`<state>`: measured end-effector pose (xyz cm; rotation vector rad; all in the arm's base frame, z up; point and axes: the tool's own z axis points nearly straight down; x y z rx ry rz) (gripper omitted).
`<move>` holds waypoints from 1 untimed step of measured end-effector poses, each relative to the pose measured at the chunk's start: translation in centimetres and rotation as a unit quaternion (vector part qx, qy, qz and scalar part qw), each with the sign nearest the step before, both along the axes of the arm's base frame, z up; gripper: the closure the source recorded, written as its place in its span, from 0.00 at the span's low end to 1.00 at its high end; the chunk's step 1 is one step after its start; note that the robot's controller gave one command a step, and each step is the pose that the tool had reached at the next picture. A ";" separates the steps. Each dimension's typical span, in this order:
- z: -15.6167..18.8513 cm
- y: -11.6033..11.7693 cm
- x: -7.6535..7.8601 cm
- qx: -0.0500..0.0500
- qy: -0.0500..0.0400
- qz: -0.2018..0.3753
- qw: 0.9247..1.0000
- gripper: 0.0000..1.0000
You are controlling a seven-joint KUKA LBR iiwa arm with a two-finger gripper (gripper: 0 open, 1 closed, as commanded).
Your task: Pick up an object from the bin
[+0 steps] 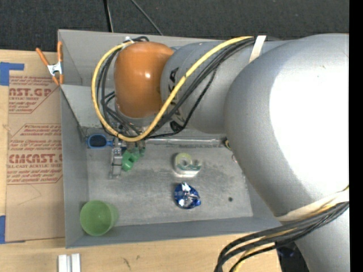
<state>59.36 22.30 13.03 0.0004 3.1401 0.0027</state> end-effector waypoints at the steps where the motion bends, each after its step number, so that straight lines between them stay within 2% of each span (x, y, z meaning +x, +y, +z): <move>1: 0.1 -3.1 -1.3 -0.001 0.001 0.013 1.000 0.00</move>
Offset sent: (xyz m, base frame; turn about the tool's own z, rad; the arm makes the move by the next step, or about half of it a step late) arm -0.0125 -0.0302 0.0015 -0.0260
